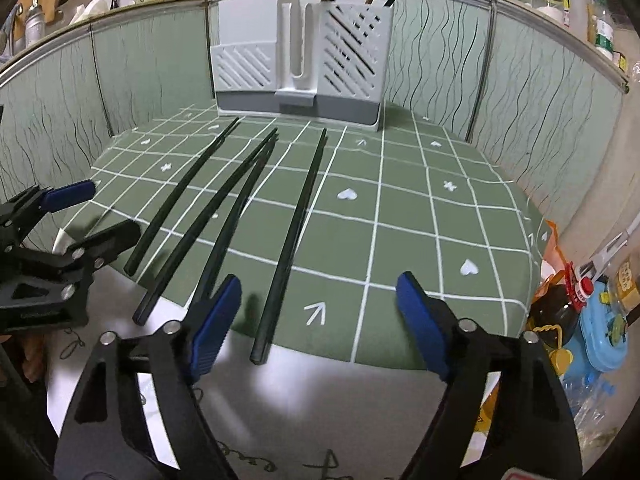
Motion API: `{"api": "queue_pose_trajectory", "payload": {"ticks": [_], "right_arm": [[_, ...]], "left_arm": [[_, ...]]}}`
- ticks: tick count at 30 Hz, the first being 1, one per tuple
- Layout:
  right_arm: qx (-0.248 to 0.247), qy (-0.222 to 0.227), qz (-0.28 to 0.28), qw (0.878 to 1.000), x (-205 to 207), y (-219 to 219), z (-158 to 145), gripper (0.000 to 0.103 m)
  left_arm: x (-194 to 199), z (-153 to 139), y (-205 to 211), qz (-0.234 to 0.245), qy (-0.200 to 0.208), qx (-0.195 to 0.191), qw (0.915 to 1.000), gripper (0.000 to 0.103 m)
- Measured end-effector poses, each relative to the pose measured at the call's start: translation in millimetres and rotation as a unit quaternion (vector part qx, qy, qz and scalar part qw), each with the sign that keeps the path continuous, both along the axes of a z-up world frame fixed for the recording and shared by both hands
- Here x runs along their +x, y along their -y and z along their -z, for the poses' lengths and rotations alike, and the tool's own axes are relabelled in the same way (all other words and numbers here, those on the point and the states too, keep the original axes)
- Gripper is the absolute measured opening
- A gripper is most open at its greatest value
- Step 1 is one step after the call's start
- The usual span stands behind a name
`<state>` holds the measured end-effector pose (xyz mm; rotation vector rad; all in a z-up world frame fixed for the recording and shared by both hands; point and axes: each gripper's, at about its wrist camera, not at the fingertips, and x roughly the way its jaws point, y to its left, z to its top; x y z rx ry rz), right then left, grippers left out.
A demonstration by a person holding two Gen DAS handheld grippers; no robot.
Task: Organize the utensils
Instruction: 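Grasp a black chopstick with the left tool while the right tool grasps another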
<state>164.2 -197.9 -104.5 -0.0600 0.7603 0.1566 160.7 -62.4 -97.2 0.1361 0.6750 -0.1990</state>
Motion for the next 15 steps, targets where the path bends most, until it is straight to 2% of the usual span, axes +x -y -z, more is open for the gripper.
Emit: {"api": "queue_pose_trajectory", "payload": {"ticks": [4, 6, 7, 10, 15], "right_arm": [[0.002, -0.003, -0.001, 1.0, 2, -2, 3, 0.061], [0.003, -0.008, 0.0, 1.0, 4, -3, 6, 0.051], [0.006, -0.01, 0.001, 1.0, 5, -3, 7, 0.049], [0.015, -0.01, -0.002, 1.0, 5, -3, 8, 0.04], [0.029, -0.013, 0.001, 0.999, 6, -1, 8, 0.027]], "left_arm": [[6, 7, 3, -0.007, -0.016, -0.005, 0.9998, 0.073], [8, 10, 7, -0.006, -0.024, -0.009, 0.9997, 0.066], [9, 12, 10, -0.005, -0.026, -0.008, 0.9996, 0.065], [8, 13, 15, -0.002, -0.023, -0.006, 0.9997, 0.054], [8, 12, 14, -0.011, -0.019, -0.002, 0.9998, 0.021]]}}
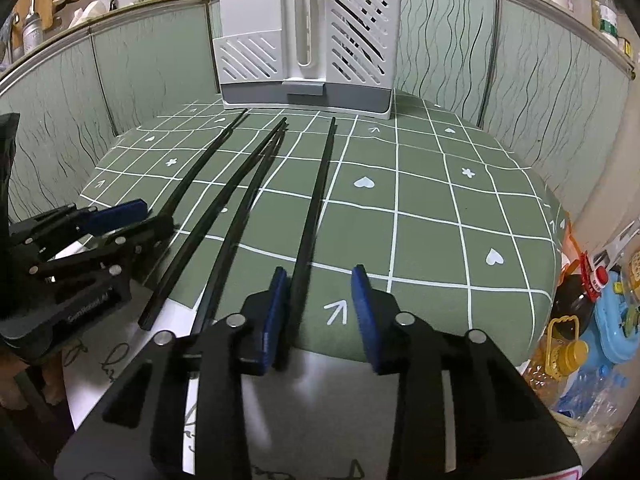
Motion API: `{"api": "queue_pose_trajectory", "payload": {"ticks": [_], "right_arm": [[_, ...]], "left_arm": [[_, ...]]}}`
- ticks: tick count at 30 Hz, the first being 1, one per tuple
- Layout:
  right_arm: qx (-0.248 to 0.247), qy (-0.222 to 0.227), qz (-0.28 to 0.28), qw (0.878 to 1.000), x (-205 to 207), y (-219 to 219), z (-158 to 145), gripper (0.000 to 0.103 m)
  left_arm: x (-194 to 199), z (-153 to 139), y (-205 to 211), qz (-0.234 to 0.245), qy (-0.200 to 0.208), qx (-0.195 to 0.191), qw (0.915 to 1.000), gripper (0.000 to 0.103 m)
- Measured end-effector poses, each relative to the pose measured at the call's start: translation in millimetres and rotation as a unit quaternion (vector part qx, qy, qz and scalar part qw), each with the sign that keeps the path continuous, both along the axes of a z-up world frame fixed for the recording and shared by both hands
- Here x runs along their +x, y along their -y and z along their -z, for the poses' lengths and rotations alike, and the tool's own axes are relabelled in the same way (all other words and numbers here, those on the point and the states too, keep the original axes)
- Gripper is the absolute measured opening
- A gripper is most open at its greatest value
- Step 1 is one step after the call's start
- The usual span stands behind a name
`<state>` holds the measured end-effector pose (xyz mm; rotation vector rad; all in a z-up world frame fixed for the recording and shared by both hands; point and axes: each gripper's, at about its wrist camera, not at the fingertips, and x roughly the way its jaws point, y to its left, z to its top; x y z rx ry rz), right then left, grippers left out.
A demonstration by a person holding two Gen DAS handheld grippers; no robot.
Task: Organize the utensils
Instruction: 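Grasp a black chopstick with the left tool while the right tool grasps another, then lift both black chopsticks and carry them above the white holder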
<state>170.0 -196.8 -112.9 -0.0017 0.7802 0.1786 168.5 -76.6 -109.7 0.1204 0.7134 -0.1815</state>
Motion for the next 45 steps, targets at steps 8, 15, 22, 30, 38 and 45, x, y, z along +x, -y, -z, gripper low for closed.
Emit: {"api": "queue_pose_trajectory", "payload": {"ticks": [8, 15, 22, 30, 38, 45], "right_arm": [[0.003, -0.002, 0.006, 1.0, 1, 0, 0, 0.007], [0.008, -0.002, 0.007, 1.0, 1, 1, 0, 0.006], [0.013, 0.012, 0.009, 1.0, -5, 6, -13, 0.006], [0.02, 0.039, 0.011, 0.999, -11, 12, -41, 0.006], [0.029, 0.074, 0.015, 0.997, -15, 19, -76, 0.006], [0.037, 0.106, 0.013, 0.994, -20, 19, -109, 0.006]], "left_arm": [[4, 0, -6, -0.01, 0.0, -0.002, 1.0, 0.006], [4, -2, -13, -0.01, -0.005, -0.021, 0.9997, 0.006], [-4, -18, -29, -0.014, 0.013, -0.041, 0.999, 0.006], [-11, -47, -47, -0.015, 0.035, -0.058, 0.9976, 0.006], [-15, -80, -59, -0.011, 0.059, -0.069, 0.9958, 0.006], [-19, -103, -58, -0.002, 0.071, -0.074, 0.9947, 0.006]]}}
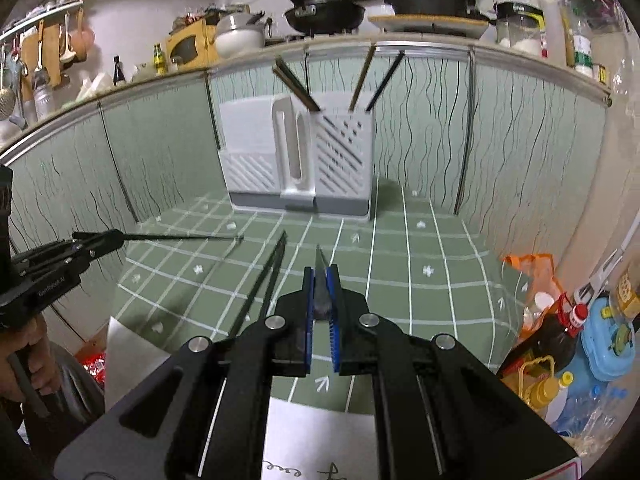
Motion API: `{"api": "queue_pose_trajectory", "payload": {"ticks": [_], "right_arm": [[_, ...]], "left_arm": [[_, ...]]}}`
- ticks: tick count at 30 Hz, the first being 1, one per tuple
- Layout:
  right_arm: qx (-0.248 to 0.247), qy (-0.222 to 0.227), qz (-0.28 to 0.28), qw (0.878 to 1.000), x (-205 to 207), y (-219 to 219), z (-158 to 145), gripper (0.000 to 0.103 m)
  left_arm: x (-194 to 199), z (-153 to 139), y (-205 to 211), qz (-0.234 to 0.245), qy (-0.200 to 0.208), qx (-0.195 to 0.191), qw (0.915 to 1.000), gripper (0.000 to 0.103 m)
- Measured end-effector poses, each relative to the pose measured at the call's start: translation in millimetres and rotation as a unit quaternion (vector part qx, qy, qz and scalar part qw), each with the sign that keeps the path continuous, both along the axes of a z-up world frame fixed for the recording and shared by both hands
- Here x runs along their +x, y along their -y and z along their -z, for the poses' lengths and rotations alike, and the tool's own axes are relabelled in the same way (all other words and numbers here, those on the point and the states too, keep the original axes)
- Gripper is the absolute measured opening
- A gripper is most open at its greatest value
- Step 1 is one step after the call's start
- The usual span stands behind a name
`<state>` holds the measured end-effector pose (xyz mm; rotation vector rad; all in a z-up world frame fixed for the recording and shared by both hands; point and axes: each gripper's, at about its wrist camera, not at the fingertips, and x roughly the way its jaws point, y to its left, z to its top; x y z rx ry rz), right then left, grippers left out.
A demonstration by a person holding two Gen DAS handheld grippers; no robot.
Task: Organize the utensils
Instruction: 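Lift both black chopsticks and carry them above the white holder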
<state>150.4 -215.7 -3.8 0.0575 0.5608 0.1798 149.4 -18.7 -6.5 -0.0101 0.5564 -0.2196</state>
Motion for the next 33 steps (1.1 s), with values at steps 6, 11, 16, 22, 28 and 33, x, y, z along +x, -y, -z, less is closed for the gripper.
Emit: {"api": "queue_pose_trajectory", "payload": {"ticks": [6, 11, 16, 22, 28, 33], "right_arm": [[0.003, 0.02, -0.002, 1.0, 0, -2, -24, 0.006], [0.008, 0.029, -0.004, 1.0, -1, -2, -38, 0.006], [0.012, 0.039, -0.004, 0.999, -1, 0, -51, 0.006], [0.014, 0.051, -0.004, 0.999, -4, 2, -67, 0.006], [0.008, 0.056, -0.006, 0.998, -5, 4, -81, 0.006], [0.005, 0.057, -0.004, 0.998, -2, 9, -94, 0.006]], "left_arm": [[-3, -20, 0, 0.005, 0.013, -0.007, 0.9999, 0.006], [-5, -37, 2, 0.01, 0.025, -0.008, 0.9996, 0.006], [-6, -55, 4, 0.013, 0.037, -0.009, 0.9992, 0.006], [-7, -74, 9, 0.021, 0.048, -0.008, 0.9986, 0.006], [-3, -88, 13, 0.038, 0.043, -0.01, 0.9983, 0.006], [5, -99, 19, 0.052, 0.035, -0.006, 0.998, 0.006]]}}
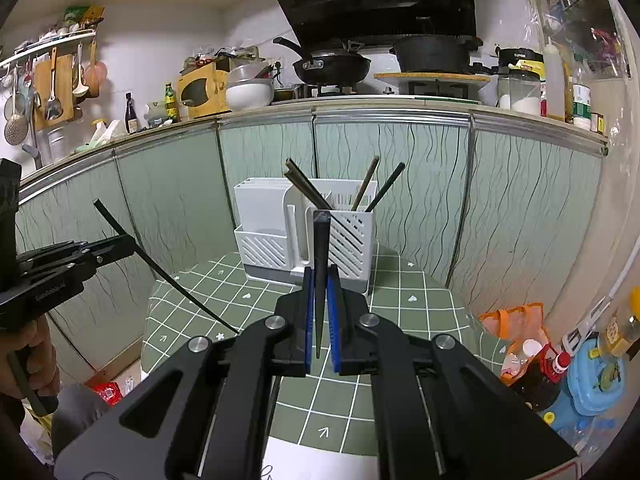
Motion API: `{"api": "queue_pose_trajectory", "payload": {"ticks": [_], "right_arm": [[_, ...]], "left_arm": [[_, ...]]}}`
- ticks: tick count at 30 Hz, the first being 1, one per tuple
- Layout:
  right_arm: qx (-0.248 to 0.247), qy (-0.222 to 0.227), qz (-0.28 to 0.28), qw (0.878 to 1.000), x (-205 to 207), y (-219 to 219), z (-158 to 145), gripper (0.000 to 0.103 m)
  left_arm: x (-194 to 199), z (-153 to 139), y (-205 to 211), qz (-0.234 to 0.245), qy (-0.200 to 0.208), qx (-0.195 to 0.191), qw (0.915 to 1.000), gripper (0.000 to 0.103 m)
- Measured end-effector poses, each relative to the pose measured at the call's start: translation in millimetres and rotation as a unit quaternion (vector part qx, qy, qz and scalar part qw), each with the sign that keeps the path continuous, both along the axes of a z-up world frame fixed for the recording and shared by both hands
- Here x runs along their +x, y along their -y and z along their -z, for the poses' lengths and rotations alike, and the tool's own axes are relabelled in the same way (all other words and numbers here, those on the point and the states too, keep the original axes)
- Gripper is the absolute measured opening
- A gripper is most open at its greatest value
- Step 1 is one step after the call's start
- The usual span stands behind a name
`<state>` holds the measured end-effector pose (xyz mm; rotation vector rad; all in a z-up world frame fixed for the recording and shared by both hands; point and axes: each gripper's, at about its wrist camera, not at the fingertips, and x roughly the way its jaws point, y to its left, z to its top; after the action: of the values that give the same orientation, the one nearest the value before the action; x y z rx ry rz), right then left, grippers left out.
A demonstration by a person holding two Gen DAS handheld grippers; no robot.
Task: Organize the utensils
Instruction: 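Lift both black chopsticks and carry them above the white holder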
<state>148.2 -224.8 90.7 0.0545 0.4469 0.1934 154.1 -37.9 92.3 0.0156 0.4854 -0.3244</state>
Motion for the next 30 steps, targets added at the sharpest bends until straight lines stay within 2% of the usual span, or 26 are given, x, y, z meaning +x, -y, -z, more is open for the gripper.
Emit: {"api": "queue_pose_trajectory", "payload": {"ticks": [16, 21, 30], "right_arm": [[-0.014, 0.006, -0.004, 1.0, 27, 9, -48, 0.006], [-0.019, 0.012, -0.013, 1.0, 43, 11, -73, 0.006], [-0.03, 0.024, -0.018, 0.999, 75, 11, -109, 0.006]], "left_arm": [[29, -36, 21, 0.02, 0.009, 0.007, 0.9997, 0.006], [46, -48, 30, 0.039, -0.004, 0.003, 0.9992, 0.006], [76, -74, 48, 0.058, 0.004, 0.001, 0.9983, 0.006]]}}
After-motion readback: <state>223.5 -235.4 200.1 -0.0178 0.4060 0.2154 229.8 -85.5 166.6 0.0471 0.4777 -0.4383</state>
